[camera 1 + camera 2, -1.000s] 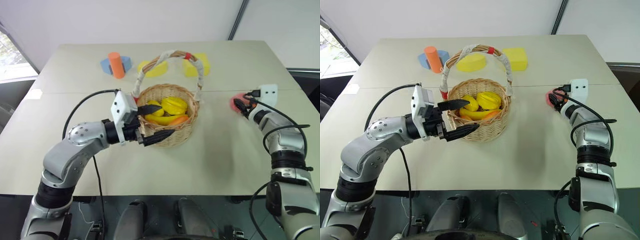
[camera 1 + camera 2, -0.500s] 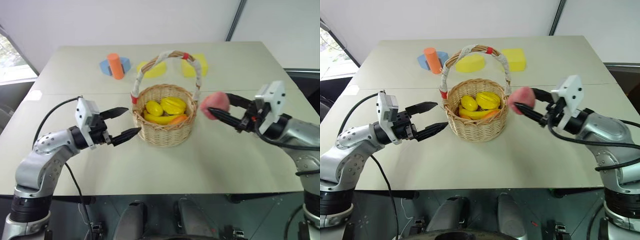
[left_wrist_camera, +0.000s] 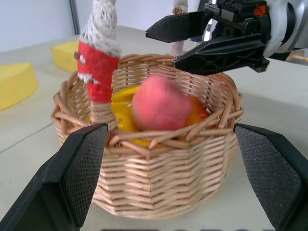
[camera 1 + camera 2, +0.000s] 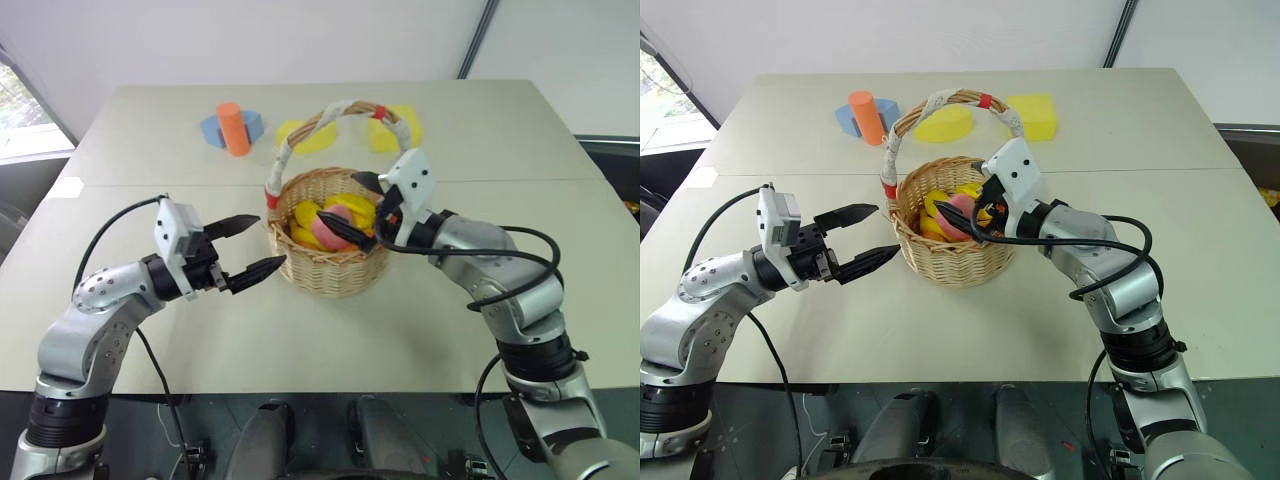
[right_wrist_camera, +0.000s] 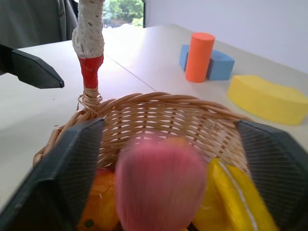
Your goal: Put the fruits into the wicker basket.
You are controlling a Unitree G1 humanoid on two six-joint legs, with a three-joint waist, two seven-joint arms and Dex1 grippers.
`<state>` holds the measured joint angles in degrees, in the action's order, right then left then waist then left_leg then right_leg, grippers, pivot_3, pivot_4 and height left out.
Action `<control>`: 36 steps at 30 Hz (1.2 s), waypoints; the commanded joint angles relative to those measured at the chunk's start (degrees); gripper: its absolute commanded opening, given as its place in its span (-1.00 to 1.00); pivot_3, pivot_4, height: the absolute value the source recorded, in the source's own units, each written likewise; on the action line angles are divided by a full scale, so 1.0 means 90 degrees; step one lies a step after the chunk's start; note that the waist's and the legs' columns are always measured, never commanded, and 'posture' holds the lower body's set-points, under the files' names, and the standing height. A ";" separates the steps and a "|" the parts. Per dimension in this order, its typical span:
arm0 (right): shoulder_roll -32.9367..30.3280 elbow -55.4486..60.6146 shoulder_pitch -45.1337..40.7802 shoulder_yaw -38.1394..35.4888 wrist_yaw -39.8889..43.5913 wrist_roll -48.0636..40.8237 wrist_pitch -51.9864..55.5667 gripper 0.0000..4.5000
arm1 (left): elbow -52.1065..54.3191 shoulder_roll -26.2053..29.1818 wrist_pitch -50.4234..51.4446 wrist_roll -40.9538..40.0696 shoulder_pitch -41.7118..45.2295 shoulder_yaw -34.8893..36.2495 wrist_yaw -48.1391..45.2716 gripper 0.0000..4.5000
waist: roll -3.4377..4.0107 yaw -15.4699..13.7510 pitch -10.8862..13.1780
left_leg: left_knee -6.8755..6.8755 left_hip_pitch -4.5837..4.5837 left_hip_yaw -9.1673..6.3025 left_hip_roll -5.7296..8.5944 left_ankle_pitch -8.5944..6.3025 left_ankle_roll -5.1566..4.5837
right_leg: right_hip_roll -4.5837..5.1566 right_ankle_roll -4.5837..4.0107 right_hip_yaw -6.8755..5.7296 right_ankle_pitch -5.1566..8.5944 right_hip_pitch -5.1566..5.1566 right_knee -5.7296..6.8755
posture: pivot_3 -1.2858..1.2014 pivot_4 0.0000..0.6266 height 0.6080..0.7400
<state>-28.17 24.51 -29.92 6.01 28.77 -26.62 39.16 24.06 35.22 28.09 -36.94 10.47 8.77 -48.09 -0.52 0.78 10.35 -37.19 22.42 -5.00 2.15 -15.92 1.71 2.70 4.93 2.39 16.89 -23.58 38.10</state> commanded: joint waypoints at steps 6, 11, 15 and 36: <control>-0.0669 0.0556 0.1032 -0.1709 0.0493 -0.0931 -0.0004 0.99 | 0.0247 -0.0093 -0.0060 -0.0285 -0.0100 0.0129 0.0084 1.00 | 0.0000 0.0040 0.0000 | -0.0009 -0.0012 0.0009 0.0000 -0.0004 -0.0007 | 0.0000 0.0007 0.0004 -0.0004 0.0019 -0.0006 | 0.03 -0.52 1.00; -0.0156 -0.0231 0.0761 -0.1447 0.0051 -0.0405 -0.0414 0.99 | 0.0163 -0.0133 -0.0037 -0.0259 0.0035 0.0034 0.0084 1.00 | 0.0002 0.0064 -0.0001 | -0.0002 -0.0043 0.0014 -0.0018 -0.0002 -0.0004 | -0.0023 0.0004 0.0008 -0.0005 0.0032 0.0007 | 0.03 -0.52 1.00; 0.0192 -0.1099 0.0311 -0.1305 -0.0136 -0.0036 -0.0782 0.76 | 0.0140 -0.0151 -0.0031 -0.0234 0.0080 0.0001 0.0078 1.00 | 0.0002 0.0040 0.0000 | -0.0005 -0.0038 0.0018 -0.0011 -0.0002 -0.0004 | -0.0016 0.0005 0.0010 -0.0006 0.0030 0.0006 | 0.03 -0.52 1.00; -0.0648 -0.1606 0.0697 -0.3464 -0.1114 0.0499 -0.1263 -0.96 | 0.0164 -0.0278 -0.0043 -0.0221 0.0191 -0.0240 0.0111 1.00 | 0.0002 -0.0008 0.0000 | -0.0004 -0.0012 0.0015 0.0000 -0.0003 -0.0006 | -0.0004 0.0005 0.0009 -0.0006 0.0016 -0.0003 | 0.03 -0.52 1.00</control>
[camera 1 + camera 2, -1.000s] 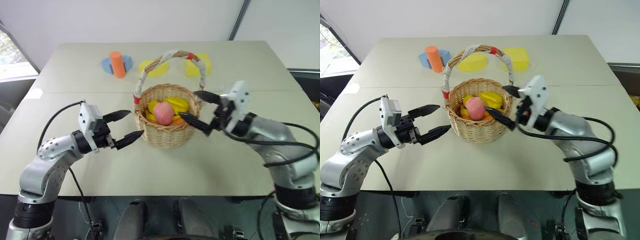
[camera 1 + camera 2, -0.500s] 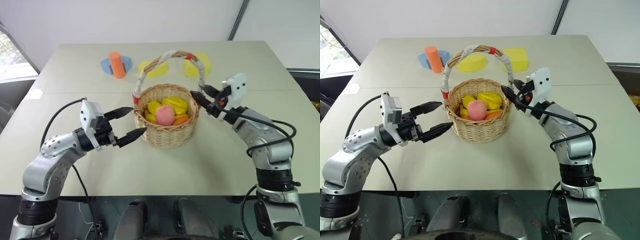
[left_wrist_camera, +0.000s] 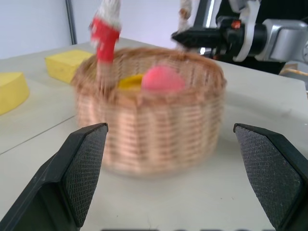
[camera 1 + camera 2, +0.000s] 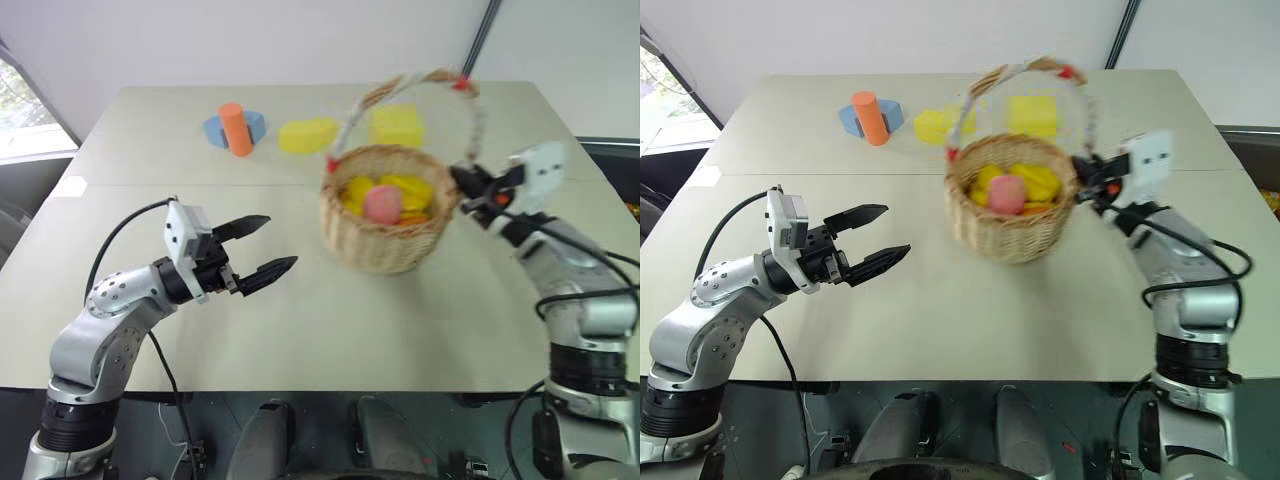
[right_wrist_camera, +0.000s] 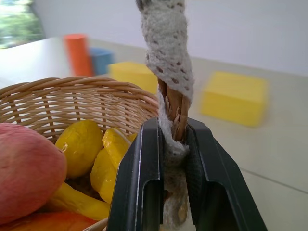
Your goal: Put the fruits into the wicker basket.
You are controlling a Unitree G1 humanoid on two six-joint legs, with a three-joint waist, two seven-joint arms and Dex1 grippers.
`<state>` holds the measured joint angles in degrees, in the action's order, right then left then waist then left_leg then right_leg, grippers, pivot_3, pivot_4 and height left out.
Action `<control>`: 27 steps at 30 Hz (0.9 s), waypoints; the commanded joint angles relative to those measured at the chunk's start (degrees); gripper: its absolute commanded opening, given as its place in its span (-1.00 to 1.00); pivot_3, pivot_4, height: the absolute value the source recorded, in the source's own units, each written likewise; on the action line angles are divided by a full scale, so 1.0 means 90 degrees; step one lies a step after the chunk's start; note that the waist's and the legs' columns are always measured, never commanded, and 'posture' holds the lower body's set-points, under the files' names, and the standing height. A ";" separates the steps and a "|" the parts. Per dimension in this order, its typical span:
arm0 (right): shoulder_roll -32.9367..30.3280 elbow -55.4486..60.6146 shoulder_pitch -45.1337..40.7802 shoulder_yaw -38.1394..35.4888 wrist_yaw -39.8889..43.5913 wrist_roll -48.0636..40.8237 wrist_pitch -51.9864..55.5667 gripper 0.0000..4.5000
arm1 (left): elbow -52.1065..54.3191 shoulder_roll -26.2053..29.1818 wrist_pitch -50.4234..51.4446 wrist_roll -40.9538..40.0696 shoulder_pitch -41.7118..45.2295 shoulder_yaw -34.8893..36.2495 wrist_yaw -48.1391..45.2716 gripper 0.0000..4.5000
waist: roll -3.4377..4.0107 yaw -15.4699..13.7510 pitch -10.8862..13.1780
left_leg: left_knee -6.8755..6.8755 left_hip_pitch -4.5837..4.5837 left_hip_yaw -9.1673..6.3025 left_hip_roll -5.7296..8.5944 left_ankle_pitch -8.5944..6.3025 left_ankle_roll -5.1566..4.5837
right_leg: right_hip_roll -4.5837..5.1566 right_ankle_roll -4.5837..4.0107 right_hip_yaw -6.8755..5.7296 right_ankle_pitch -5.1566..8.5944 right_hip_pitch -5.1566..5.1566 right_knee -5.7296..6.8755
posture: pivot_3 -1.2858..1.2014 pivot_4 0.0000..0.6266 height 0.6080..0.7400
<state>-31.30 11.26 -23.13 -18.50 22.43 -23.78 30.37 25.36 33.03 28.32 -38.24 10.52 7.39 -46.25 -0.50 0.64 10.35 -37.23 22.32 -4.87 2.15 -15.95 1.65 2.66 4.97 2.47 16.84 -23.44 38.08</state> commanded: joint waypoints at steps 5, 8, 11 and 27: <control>-0.0643 -0.1608 -0.0290 -0.1258 -0.1024 0.0597 -0.0638 -0.96 | -0.0297 -0.0189 -0.0139 0.0058 0.0502 -0.0349 -0.0185 1.00 | 0.0000 0.0032 0.0000 | -0.0004 -0.0007 0.0007 -0.0001 0.0001 0.0001 | -0.0005 0.0000 0.0000 0.0000 0.0007 0.0003 | 0.03 -0.52 1.00; -0.0590 -0.2377 -0.0522 -0.1348 -0.1214 0.0671 -0.0948 -0.96 | -0.0462 -0.0265 -0.0216 0.0182 0.0642 -0.0456 -0.0195 1.00 | 0.0007 0.0100 0.0002 | 0.0000 -0.0014 0.0019 -0.0011 0.0001 0.0000 | -0.0015 0.0000 0.0009 0.0000 0.0005 0.0006 | 0.03 -0.52 1.00; -0.0592 -0.2585 -0.0540 -0.1328 -0.1170 0.0647 -0.1128 -0.74 | -0.0555 -0.0305 -0.0267 0.0241 0.0722 -0.0451 -0.0179 1.00 | 0.0012 0.0162 -0.0001 | 0.0001 -0.0016 0.0020 -0.0013 0.0001 0.0000 | -0.0018 0.0000 0.0013 0.0000 0.0004 0.0011 | 0.03 -0.52 1.00; -0.0959 0.0237 0.1768 -0.1709 0.0841 -0.0569 -0.1271 0.76 | -0.1445 -0.0038 -0.0528 0.0836 0.0276 0.0212 0.0411 1.00 | 0.0016 0.0136 -0.0003 | 0.0001 -0.0022 0.0014 -0.0011 0.0001 -0.0002 | -0.0014 0.0001 0.0013 0.0000 0.0012 0.0008 | 0.03 -0.52 1.00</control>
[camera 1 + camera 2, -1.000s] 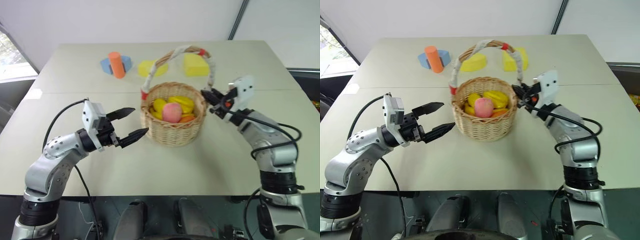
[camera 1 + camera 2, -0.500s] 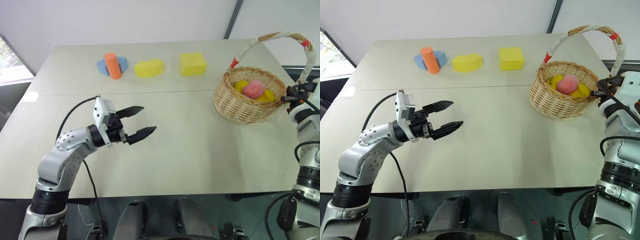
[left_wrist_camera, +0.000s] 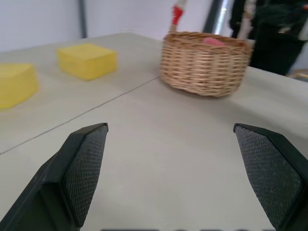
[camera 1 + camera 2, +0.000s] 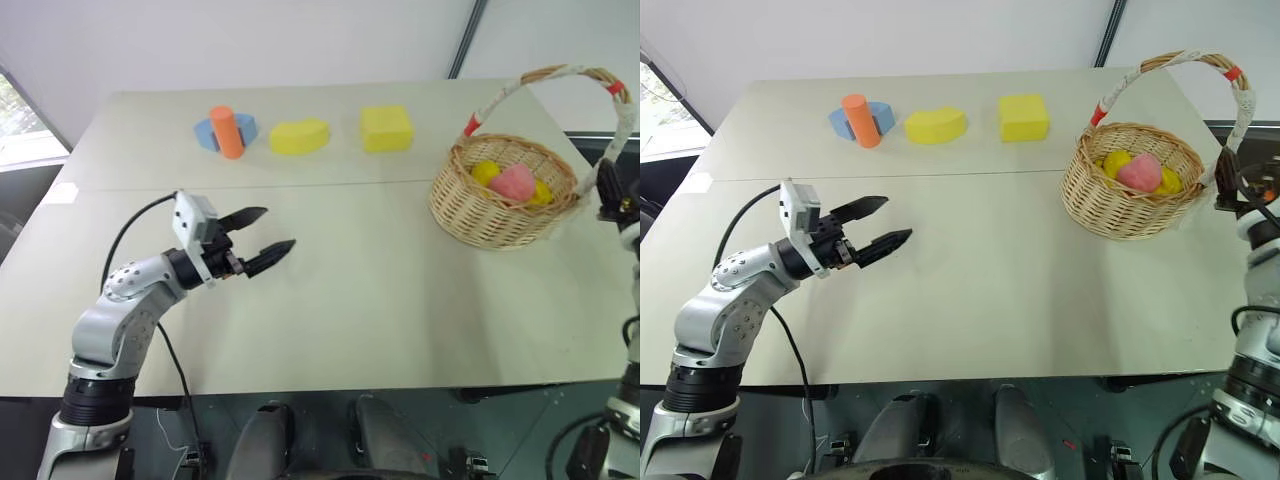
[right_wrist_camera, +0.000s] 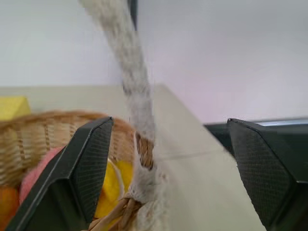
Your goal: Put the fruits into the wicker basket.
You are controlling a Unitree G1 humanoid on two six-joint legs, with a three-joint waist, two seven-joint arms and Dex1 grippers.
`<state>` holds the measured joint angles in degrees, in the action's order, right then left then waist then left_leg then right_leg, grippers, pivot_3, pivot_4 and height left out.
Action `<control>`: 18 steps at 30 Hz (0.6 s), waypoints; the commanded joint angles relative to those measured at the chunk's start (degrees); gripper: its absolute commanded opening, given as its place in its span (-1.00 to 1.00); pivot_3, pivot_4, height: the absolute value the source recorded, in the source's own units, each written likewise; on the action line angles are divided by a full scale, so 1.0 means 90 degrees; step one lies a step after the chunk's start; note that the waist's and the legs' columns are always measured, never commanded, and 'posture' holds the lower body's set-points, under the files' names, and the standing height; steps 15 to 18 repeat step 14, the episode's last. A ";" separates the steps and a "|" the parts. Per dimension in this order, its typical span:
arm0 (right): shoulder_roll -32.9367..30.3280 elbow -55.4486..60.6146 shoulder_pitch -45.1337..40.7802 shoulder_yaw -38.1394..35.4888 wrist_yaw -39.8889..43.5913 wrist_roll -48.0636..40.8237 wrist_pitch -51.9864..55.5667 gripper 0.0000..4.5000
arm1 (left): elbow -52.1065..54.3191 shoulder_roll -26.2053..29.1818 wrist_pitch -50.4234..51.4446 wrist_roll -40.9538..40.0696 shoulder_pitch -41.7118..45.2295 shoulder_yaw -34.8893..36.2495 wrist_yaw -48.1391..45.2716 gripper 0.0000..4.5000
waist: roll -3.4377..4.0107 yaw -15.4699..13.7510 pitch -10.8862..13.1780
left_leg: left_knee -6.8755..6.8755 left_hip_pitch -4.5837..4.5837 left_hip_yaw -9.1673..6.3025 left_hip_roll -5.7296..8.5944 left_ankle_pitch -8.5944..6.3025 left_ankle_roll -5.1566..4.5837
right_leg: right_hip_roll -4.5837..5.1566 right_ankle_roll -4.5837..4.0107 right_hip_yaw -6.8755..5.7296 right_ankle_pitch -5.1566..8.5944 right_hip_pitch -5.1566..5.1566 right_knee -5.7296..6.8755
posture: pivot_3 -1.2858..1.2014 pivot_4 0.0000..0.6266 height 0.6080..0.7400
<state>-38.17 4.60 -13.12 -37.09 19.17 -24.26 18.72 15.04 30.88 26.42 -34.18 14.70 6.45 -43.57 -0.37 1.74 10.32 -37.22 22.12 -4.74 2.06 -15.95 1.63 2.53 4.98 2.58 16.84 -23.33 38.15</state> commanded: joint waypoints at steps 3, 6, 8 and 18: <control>-0.0326 0.1567 0.1266 0.0920 0.2053 -0.0837 0.0203 0.76 | -0.0613 0.0312 -0.0564 0.0650 -0.0393 0.0420 0.0163 1.00 | 0.0001 0.0085 0.0000 | 0.0008 -0.0022 0.0001 -0.0005 -0.0001 -0.0002 | -0.0004 0.0000 0.0001 0.0001 0.0018 -0.0003 | 0.03 -0.52 1.00; -0.0303 0.1766 0.1462 0.1735 0.2345 -0.0580 0.0225 0.76 | -0.0981 0.0351 -0.0928 0.0928 -0.0620 0.0553 0.0227 1.00 | -0.0001 0.0085 0.0001 | 0.0006 -0.0055 0.0004 -0.0004 -0.0001 -0.0002 | 0.0000 0.0001 0.0003 0.0000 0.0050 -0.0003 | 0.03 -0.52 1.00; -0.0188 0.1596 0.1377 0.2198 0.2346 -0.0309 0.0129 0.76 | -0.1133 0.0333 -0.1108 0.1028 -0.0779 0.0637 0.0261 1.00 | -0.0002 0.0073 0.0001 | 0.0010 -0.0083 0.0003 -0.0005 -0.0002 -0.0002 | 0.0002 0.0000 0.0003 0.0002 0.0079 -0.0009 | 0.03 -0.52 1.00; 0.0030 0.1211 0.1101 0.2545 0.2399 -0.0247 0.0026 0.76 | -0.1005 0.0239 -0.1124 0.0954 -0.1035 0.0752 0.0330 1.00 | -0.0003 -0.0025 0.0002 | 0.0010 -0.0071 0.0001 0.0000 -0.0005 -0.0004 | 0.0011 0.0000 0.0002 0.0002 0.0070 -0.0016 | 0.03 -0.52 1.00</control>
